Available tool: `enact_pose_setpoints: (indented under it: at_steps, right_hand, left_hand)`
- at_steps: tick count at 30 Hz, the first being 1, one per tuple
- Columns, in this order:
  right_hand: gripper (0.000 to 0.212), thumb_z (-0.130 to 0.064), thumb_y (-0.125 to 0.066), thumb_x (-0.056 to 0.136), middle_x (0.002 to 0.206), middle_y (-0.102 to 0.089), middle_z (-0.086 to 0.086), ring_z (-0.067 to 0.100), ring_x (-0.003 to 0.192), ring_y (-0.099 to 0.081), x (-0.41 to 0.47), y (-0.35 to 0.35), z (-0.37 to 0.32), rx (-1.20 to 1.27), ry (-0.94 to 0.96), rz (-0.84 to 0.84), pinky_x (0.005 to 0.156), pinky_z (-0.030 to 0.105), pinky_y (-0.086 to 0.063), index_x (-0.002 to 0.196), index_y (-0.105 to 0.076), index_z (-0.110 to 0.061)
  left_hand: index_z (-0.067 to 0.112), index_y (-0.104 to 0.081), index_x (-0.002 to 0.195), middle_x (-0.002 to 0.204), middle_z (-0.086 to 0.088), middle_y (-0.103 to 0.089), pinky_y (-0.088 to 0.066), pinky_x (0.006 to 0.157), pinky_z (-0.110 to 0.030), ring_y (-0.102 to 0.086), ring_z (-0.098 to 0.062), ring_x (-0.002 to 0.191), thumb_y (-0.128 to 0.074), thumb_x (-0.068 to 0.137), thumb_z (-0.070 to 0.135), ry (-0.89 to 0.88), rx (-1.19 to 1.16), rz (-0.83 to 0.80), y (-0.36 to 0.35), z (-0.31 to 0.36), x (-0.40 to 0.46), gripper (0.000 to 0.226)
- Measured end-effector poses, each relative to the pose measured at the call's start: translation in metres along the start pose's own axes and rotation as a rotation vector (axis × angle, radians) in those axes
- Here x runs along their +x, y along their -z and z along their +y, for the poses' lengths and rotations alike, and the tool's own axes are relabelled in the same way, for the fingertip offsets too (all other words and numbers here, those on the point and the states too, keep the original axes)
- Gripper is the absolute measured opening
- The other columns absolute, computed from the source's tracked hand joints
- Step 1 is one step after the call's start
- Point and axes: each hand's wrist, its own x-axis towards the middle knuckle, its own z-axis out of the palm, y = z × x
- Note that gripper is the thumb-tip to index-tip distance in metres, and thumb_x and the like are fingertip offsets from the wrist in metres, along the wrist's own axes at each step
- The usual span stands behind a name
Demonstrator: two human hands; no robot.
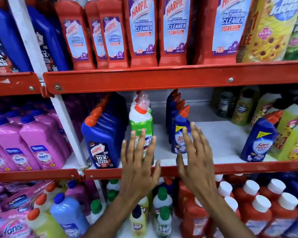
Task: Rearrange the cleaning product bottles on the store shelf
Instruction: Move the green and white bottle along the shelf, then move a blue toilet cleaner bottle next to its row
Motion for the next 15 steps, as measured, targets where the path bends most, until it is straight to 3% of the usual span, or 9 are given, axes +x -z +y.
enact_pose_setpoints:
  at_steps: [2, 6, 12, 15]
  right_hand:
    - [0.075, -0.016, -0.061, 0.084, 0.165, -0.021, 0.018, 0.035, 0.153, -0.021, -0.003, 0.011, 0.021, -0.121, -0.02, 0.007, 0.122, 0.054, -0.025, 0.153, -0.033, -0.009]
    - [0.077, -0.022, -0.056, 0.085, 0.166, -0.015, 0.022, 0.038, 0.154, -0.014, -0.013, 0.029, 0.066, -0.299, -0.069, -0.045, 0.12, 0.062, -0.022, 0.155, -0.027, -0.008]
    - [0.078, -0.027, -0.052, 0.085, 0.166, -0.009, 0.024, 0.041, 0.154, -0.011, -0.025, 0.059, 0.125, -0.41, -0.175, -0.089, 0.12, 0.063, -0.022, 0.155, -0.026, -0.005]
    - [0.077, -0.02, -0.051, 0.085, 0.165, -0.01, 0.026, 0.042, 0.154, -0.009, -0.029, 0.073, 0.153, -0.389, -0.209, -0.084, 0.122, 0.06, -0.02, 0.155, -0.023, -0.003]
  left_hand:
    - [0.013, -0.029, 0.158, 0.168, -0.019, -0.024, -0.021, 0.124, -0.067, -0.017, -0.041, 0.157, -0.066, 0.086, 0.037, -0.053, 0.016, -0.054, -0.007, 0.017, 0.006, 0.084]
    - [0.01, -0.023, 0.159, 0.17, -0.02, -0.013, -0.011, 0.126, -0.065, -0.008, -0.042, 0.158, -0.063, 0.082, 0.04, -0.12, 0.0, -0.147, -0.027, 0.056, 0.017, 0.092]
    - [0.011, -0.014, 0.161, 0.171, -0.019, -0.011, -0.005, 0.127, -0.063, -0.004, -0.041, 0.159, -0.063, 0.081, 0.044, -0.213, -0.066, -0.276, -0.06, 0.121, 0.036, 0.099]
    - [0.012, -0.012, 0.161, 0.172, -0.016, -0.01, -0.016, 0.126, -0.066, -0.005, -0.041, 0.159, -0.062, 0.081, 0.045, -0.241, -0.09, -0.346, -0.077, 0.152, 0.044, 0.1]
